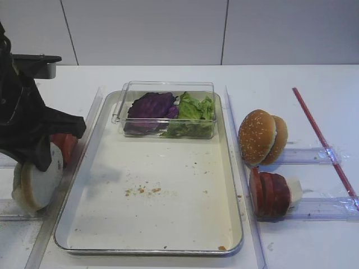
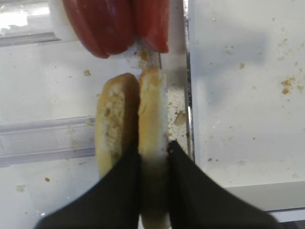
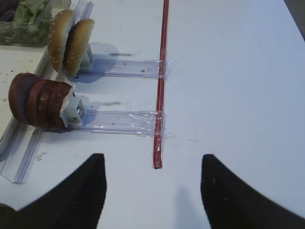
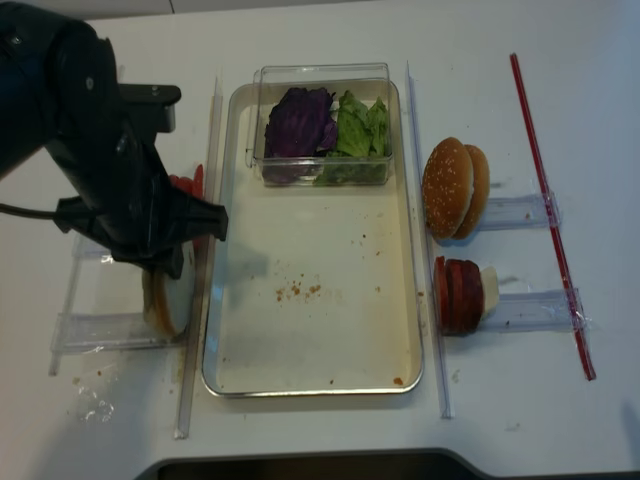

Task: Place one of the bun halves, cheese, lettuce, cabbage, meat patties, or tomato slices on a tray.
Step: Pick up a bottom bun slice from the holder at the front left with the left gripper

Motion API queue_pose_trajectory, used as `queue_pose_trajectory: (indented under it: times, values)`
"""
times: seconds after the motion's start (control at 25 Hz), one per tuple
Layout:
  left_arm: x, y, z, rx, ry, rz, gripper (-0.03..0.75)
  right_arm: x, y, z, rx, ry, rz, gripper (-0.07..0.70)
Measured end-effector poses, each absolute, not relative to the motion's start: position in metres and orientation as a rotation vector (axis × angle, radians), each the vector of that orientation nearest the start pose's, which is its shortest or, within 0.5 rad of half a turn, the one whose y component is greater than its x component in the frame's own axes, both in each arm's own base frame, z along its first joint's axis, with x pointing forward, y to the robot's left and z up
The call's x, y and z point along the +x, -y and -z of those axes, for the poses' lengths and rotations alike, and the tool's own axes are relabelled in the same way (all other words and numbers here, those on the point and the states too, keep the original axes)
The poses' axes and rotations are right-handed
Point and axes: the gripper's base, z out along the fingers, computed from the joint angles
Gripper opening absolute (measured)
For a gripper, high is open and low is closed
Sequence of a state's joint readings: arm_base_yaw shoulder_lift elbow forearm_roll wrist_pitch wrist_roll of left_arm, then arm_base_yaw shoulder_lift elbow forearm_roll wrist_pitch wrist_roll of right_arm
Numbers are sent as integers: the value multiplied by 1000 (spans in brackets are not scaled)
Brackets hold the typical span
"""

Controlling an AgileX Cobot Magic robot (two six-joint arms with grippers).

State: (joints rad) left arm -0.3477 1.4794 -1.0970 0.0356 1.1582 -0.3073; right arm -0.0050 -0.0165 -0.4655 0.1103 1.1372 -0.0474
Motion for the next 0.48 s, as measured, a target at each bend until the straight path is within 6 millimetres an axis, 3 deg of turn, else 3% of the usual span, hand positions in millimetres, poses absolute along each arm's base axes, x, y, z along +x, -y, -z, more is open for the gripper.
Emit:
queue_pose_trajectory:
  times: [0.48]
  values:
    - [254,89,-265,80,-3019,9,82,-7,-9,-262,-54,-2134,-103,454]
